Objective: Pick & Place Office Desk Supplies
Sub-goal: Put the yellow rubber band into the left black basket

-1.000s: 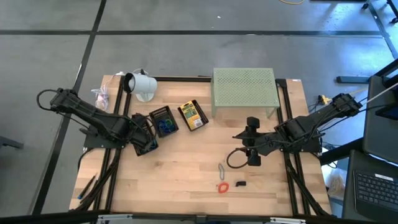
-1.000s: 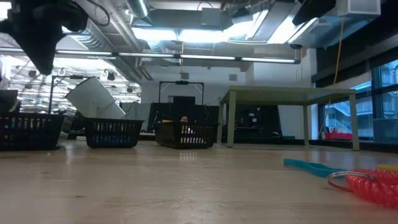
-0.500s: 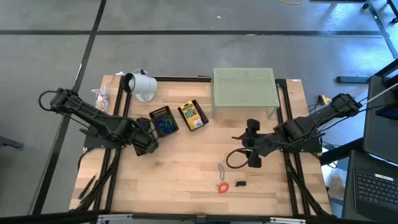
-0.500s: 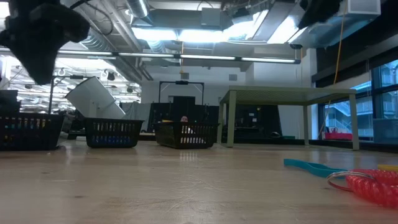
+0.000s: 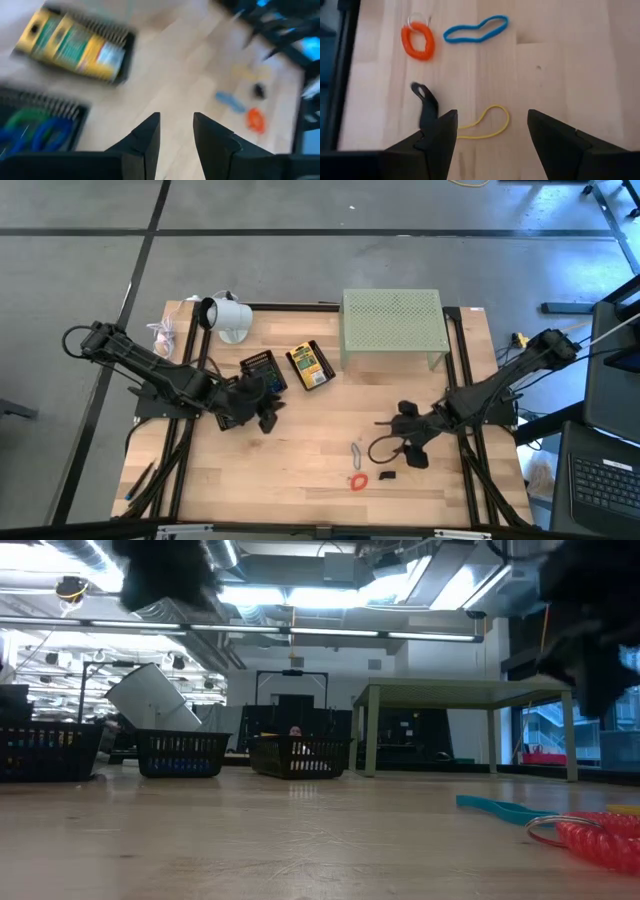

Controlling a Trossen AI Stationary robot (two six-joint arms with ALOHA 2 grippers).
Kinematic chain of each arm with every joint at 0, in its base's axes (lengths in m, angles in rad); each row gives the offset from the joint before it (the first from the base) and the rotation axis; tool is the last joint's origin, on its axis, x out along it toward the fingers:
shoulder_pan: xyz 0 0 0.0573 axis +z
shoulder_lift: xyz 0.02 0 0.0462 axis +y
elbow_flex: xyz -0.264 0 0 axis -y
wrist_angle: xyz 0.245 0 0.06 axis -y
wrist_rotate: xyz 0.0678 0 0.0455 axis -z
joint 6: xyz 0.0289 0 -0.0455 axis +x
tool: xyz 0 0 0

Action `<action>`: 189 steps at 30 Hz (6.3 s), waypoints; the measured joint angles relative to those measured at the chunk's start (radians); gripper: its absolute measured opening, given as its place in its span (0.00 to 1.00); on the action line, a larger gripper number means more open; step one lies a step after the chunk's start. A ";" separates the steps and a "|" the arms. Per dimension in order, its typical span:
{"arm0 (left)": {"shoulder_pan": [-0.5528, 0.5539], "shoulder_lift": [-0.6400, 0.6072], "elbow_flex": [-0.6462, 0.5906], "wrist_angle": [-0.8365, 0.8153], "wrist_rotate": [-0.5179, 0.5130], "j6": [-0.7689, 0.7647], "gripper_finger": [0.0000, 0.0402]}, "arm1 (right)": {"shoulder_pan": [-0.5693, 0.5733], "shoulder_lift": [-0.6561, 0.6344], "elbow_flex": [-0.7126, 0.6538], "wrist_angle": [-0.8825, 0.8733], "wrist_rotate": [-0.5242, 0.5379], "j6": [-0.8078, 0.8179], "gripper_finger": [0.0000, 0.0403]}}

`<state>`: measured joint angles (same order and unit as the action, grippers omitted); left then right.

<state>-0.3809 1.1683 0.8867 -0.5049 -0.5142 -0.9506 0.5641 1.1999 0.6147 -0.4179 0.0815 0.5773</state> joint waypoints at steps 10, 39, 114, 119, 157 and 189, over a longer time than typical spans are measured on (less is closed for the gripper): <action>0.000 0.000 0.000 0.250 -0.047 0.243 0.27 | 0.008 0.030 -0.215 0.283 0.049 -0.167 0.61; 0.000 0.113 0.001 0.256 -0.075 0.258 0.27 | 0.017 0.242 -0.227 0.491 0.076 -0.346 0.02; 0.032 0.542 0.000 1.325 0.041 0.912 0.26 | 0.025 0.227 0.407 0.450 0.816 -1.165 0.00; 0.037 0.542 0.000 1.325 0.043 0.912 0.06 | 0.023 0.226 0.407 0.452 0.816 -1.164 0.00; 0.057 0.524 0.001 0.950 -0.242 0.643 0.01 | 0.004 0.040 0.407 -0.023 0.198 -0.281 0.60; 0.055 -0.144 0.002 -0.897 0.311 -0.623 0.01 | 0.009 0.042 0.406 -0.106 0.225 -0.278 0.53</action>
<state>-0.3256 1.0247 0.8891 -1.4022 -0.2031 -1.5732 0.5732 1.2419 1.0210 -0.5243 0.3062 0.2989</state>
